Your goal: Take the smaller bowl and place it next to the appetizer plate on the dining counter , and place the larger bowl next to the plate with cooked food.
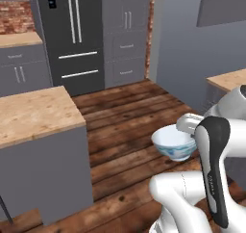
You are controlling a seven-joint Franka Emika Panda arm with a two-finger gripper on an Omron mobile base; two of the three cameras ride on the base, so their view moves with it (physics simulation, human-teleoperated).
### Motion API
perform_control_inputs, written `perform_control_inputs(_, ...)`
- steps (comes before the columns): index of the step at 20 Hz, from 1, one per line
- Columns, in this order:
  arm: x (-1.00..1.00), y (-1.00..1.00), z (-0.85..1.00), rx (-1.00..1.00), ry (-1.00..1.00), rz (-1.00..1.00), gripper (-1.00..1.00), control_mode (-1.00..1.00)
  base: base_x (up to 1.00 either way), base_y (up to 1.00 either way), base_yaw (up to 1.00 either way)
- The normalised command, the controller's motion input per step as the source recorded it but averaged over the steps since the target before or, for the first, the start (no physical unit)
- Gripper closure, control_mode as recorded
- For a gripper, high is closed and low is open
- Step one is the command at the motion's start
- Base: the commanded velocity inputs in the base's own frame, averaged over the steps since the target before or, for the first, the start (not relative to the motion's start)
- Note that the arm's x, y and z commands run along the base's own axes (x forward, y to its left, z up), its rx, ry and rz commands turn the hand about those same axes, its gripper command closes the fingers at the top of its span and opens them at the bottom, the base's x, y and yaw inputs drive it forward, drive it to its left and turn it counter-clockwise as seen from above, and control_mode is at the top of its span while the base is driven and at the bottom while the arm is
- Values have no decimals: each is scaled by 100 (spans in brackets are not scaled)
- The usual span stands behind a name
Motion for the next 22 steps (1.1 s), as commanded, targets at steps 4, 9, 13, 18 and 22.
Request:
perform_control_inputs(4, 0, 0, 0, 0, 0, 0, 100, 100, 0, 92, 25)
perform_control_inputs(9, 0, 0, 0, 0, 0, 0, 100, 100, 0, 84, 17)
perform_control_inputs(13, 0, 0, 0, 0, 0, 0, 100, 100, 0, 74, 9)
perform_control_inputs(18, 0, 0, 0, 0, 0, 0, 100, 100, 4, 63, 1)
perform_control_inputs(22, 0, 0, 0, 0, 0, 0, 100, 100, 20, 81, 0)
